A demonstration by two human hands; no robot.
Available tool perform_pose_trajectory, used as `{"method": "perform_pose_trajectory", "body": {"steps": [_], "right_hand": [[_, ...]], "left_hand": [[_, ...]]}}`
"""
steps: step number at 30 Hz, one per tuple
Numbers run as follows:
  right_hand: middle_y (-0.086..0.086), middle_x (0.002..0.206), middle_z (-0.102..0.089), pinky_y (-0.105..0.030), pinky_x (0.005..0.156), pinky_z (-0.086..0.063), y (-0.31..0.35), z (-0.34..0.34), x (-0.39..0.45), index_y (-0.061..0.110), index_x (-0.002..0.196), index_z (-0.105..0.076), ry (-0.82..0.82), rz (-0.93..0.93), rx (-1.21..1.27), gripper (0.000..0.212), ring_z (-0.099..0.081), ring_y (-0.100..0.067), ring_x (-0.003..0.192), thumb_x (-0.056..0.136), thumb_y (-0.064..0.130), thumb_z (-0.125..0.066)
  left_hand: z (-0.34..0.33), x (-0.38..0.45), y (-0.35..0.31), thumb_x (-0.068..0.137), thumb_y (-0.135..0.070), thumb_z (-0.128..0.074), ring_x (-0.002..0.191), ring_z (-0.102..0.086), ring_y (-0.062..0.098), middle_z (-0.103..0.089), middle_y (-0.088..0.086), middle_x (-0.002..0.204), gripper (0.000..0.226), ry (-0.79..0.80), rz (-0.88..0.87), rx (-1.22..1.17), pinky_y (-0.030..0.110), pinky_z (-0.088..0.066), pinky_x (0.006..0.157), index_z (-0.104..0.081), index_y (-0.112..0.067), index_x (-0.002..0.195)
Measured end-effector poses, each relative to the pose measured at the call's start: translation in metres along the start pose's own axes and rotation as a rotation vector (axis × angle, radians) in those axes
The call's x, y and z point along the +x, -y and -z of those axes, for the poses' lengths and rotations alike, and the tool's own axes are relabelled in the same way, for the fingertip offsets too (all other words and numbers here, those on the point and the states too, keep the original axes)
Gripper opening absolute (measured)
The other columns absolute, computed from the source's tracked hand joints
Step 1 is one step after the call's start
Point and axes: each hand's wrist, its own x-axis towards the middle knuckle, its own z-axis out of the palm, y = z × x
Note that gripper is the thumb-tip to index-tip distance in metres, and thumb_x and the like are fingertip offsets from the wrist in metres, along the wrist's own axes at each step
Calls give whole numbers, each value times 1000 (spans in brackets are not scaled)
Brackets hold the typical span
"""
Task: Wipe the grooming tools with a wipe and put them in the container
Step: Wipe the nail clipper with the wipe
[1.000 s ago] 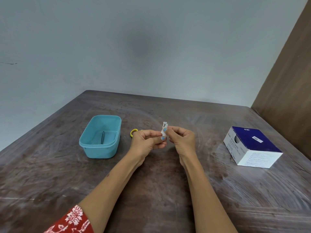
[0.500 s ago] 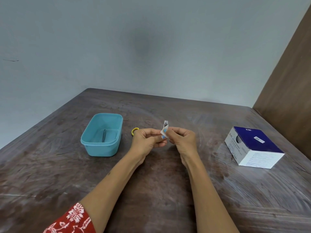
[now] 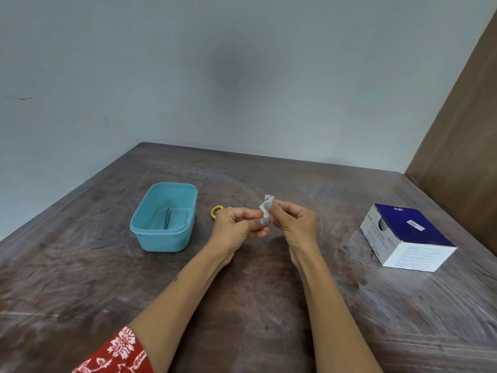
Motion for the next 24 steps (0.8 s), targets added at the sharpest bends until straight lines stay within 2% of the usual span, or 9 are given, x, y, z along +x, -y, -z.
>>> {"method": "perform_pose_trajectory", "body": {"steps": [4, 9, 13, 17, 24], "right_hand": [[-2, 69, -71, -18, 59, -50, -4, 0, -1, 12, 75, -74, 80, -66, -54, 3, -62, -8, 64, 73, 10, -76], [-6, 74, -72, -25, 68, -52, -4, 1, 3, 8, 79, -74, 19, -76, 37, 4, -64, -12, 70, 75, 7, -74], [-8, 74, -72, -29, 71, -52, -6, 0, 1, 11, 74, -75, 96, -97, -16, 4, -64, -15, 72, 72, 8, -76], [1, 67, -72, -17, 60, -49, -4, -1, 1, 11, 75, -74, 48, -42, -9, 7, -62, -5, 62, 74, 5, -74], [1, 68, -72, -15, 59, -49, -4, -2, -2, 12, 77, -74, 73, -57, -35, 6, -64, -3, 63, 73, 8, -76]], "left_hand": [[1, 0, 0, 75, 9, -66, 62, -69, 17, -71, 13, 74, 18, -1, -5, -3, 24, -57, 59, -66, 9, 93], [0, 0, 0, 76, 8, -66, 66, -70, 18, -71, 16, 81, 19, 4, 17, 24, 26, -58, 61, -67, 7, 95], [1, 0, 0, 75, 9, -65, 62, -69, 17, -71, 12, 73, 14, -14, -6, -2, 25, -58, 61, -68, 5, 89], [1, 0, 0, 75, 9, -66, 63, -69, 18, -72, 11, 74, 13, -16, -3, -3, 26, -59, 62, -69, 2, 86], [0, 0, 0, 75, 10, -65, 61, -69, 16, -72, 8, 69, 12, -40, -22, -7, 26, -59, 62, -69, 4, 85]]}}
